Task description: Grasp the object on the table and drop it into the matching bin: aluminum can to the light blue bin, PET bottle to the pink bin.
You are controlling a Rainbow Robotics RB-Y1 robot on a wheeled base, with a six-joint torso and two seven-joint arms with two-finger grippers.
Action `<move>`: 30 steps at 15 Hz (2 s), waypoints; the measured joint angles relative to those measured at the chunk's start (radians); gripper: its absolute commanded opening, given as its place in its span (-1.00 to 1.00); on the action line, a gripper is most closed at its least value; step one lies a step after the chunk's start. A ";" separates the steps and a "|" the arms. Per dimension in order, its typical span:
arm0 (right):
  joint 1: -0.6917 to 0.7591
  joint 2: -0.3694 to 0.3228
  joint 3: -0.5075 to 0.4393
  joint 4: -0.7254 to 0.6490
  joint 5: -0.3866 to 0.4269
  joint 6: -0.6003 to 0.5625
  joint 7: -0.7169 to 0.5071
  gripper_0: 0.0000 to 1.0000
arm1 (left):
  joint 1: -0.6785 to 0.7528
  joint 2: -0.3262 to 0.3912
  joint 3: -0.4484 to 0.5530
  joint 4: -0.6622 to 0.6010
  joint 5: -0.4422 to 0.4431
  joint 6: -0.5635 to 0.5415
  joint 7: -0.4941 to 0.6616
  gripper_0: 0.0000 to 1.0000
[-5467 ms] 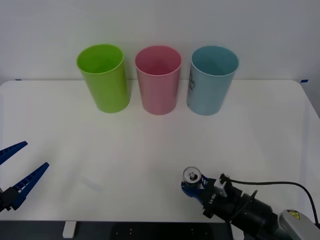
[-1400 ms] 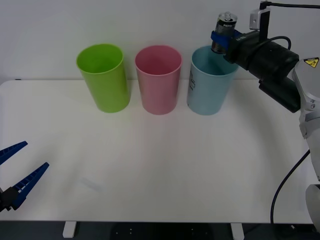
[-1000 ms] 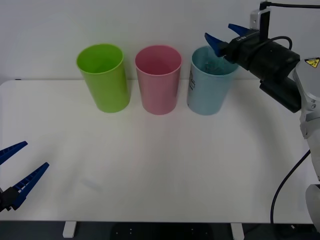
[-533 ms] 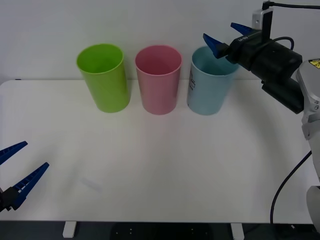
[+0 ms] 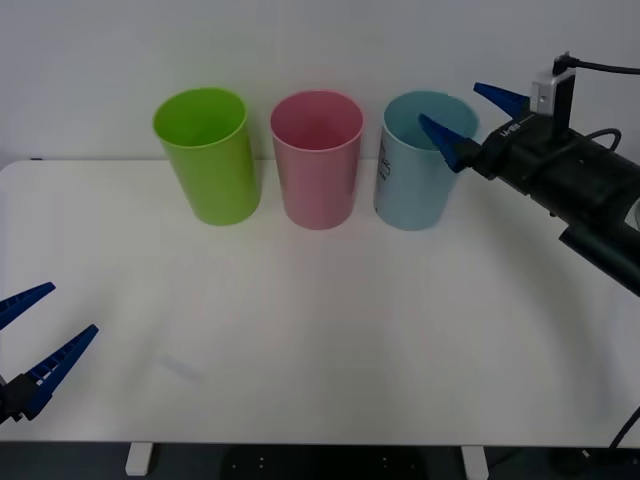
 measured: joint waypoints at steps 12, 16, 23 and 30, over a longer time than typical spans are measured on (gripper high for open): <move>0.463 -0.125 -0.035 -0.274 -0.229 -0.101 0.252 1.00 | 0.000 0.000 0.000 0.000 0.000 0.000 0.000 1.00; 0.554 -0.071 -0.139 -0.282 -0.210 -0.264 0.277 1.00 | 0.000 0.000 0.000 0.000 0.000 0.000 0.000 1.00; 0.679 -0.015 -0.236 -0.302 -0.197 -0.432 0.262 1.00 | 0.000 0.000 0.000 0.000 0.000 0.000 0.000 1.00; 0.735 -0.015 -0.230 -0.318 -0.201 -0.459 0.261 1.00 | 0.000 0.000 0.000 0.000 0.000 0.000 0.000 1.00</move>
